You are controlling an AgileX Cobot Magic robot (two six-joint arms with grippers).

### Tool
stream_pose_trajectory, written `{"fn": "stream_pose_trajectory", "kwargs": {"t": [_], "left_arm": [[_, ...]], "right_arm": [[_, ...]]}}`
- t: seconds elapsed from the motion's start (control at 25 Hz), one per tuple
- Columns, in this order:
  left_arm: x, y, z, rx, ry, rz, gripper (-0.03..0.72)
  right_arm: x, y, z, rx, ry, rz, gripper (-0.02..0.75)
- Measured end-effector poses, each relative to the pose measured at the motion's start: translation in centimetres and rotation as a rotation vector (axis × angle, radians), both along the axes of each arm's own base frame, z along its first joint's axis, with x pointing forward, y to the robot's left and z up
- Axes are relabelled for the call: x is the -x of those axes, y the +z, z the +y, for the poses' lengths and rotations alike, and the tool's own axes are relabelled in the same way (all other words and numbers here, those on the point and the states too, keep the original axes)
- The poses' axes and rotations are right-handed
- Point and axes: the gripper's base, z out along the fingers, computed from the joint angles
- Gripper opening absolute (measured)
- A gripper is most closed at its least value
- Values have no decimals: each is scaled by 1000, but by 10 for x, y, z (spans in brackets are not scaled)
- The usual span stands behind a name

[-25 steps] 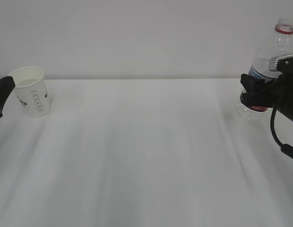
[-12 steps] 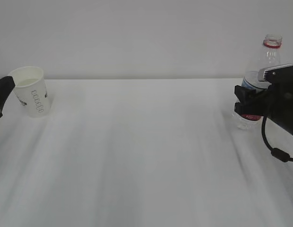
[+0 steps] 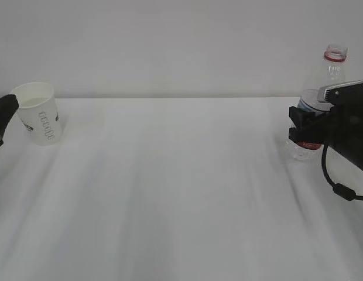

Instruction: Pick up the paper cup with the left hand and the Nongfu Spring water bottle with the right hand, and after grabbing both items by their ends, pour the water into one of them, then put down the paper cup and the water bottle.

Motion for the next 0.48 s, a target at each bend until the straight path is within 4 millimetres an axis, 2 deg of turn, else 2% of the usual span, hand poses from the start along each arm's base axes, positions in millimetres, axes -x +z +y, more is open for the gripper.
{"fn": "stream_pose_trajectory", "kwargs": {"t": [0.48], "left_arm": [[0, 0, 0, -1, -2, 0, 568]], "right_arm": [[-1, 1, -1, 6, -9, -7, 440]]}}
